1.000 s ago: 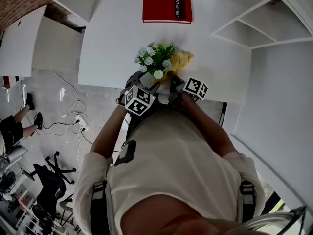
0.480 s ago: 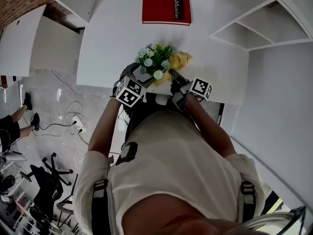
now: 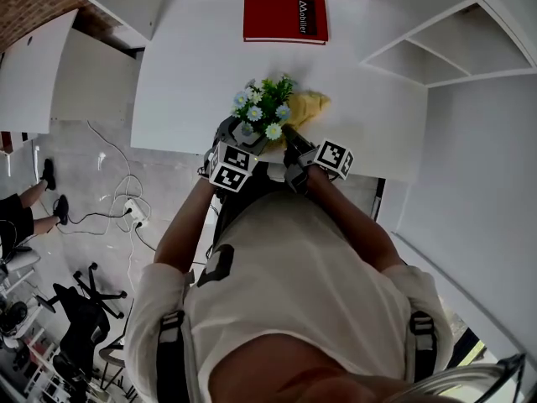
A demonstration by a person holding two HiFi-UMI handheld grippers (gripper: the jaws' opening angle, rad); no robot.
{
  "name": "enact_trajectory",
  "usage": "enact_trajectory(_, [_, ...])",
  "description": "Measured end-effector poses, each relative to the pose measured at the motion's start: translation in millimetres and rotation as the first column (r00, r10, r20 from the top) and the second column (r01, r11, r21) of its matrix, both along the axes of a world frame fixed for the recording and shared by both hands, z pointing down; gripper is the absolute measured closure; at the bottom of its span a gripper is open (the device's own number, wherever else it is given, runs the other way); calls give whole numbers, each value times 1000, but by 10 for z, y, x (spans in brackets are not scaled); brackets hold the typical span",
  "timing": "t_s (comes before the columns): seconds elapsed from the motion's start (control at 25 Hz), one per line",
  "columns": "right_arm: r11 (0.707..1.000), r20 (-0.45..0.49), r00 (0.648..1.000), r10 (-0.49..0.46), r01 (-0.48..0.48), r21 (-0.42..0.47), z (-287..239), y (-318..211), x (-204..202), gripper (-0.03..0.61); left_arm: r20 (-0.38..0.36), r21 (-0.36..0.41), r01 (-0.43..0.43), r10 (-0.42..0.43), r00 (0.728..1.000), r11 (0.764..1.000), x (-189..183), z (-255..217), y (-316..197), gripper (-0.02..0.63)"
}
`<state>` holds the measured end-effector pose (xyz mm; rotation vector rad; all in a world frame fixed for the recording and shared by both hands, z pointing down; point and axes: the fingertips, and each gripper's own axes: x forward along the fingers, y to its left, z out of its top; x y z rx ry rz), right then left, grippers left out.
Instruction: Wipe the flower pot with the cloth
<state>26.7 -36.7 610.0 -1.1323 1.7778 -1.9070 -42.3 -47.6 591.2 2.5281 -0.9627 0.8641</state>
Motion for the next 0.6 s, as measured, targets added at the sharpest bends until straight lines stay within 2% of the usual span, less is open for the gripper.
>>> enact_trajectory(0.4, [987,-111,983,-148,140,-77,306,79,-109,528,1,-24,20,-20,1000,1000,-45,-13,23,302])
enact_trajectory(0.6, [982,-85,981,-173,165,-93,310,80,-50,523,-9,-67,-37,36,999,997,-86,-20,7,277])
